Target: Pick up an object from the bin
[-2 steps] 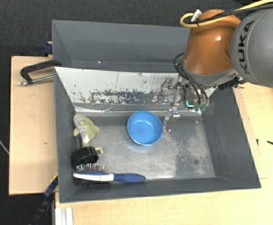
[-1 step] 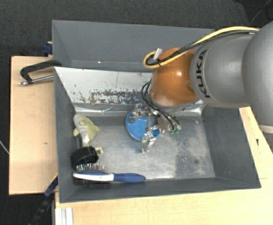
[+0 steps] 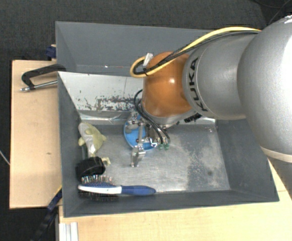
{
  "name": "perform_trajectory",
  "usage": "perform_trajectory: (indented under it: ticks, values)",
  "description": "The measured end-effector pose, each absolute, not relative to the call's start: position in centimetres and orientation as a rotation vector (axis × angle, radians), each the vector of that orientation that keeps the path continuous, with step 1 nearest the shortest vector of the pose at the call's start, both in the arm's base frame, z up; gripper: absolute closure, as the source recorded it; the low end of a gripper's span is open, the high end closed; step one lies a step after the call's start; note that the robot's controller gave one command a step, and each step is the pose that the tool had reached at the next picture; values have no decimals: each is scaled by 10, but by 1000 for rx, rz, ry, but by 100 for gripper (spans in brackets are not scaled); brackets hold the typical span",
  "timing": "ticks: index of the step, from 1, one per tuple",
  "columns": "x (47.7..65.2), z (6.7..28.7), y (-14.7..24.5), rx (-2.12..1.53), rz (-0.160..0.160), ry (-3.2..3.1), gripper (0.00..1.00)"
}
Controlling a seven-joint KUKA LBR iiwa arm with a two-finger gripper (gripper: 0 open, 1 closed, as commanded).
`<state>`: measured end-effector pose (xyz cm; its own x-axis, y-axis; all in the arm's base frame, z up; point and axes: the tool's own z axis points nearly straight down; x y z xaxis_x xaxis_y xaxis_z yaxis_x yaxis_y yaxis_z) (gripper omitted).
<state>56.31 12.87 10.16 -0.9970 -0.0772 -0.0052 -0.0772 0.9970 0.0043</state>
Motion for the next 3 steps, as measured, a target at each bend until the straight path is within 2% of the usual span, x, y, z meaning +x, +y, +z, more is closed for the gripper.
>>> perform_trajectory:
  ticks: [1, 2, 3]
  values:
    - [601, 101, 129, 229, 4, 3128, 0]
    - [593, 74, 121, 598, 10, 3076, 0]
    - [594, 76, 122, 596, 6, 3080, 0]
